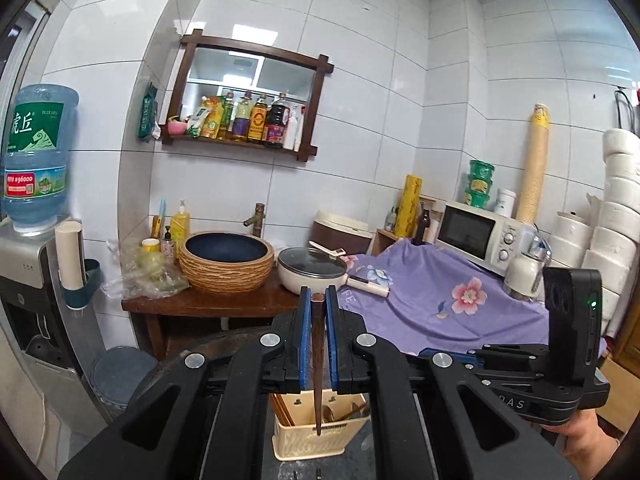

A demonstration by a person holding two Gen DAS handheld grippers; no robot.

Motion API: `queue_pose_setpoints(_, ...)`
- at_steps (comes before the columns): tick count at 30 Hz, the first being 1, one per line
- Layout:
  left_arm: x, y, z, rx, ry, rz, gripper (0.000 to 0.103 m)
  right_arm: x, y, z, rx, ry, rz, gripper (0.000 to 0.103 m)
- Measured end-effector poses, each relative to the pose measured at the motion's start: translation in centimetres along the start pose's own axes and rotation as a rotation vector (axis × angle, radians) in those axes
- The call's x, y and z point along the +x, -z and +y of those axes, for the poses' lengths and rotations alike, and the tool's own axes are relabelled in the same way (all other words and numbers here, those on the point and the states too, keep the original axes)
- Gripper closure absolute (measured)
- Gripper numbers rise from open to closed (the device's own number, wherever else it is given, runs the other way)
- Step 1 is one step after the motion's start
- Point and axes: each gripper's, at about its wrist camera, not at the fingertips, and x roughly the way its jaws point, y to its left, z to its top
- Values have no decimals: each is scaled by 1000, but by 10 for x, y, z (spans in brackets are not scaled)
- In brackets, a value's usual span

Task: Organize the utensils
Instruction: 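Carry the chopstick and spoon over the holder and lower them in with both tools, then open both tools to drop the chopstick and spoon into the holder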

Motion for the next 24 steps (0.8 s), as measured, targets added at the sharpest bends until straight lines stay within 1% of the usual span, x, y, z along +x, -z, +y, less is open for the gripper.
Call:
queue_pose_setpoints(4, 19, -5, 0, -7, -11, -10, 96, 17, -17, -10, 14, 25, -12, 93)
queue_pose_setpoints(8, 42, 0, 2, -3, -28, -11, 96, 41, -22, -21, 36, 43, 4, 93)
queue_pose_setpoints(13, 66, 11, 9, -10, -53, -8, 96, 73, -13, -34, 59, 59, 52, 93)
queue_pose_setpoints(16, 82, 24, 12, -14, -60, 21, 96, 87, -6, -37, 52, 75, 83, 93)
queue_pose_setpoints(24, 106, 63, 14, 0, -61, 96, 96, 118, 18, -40, 18, 121, 156, 93)
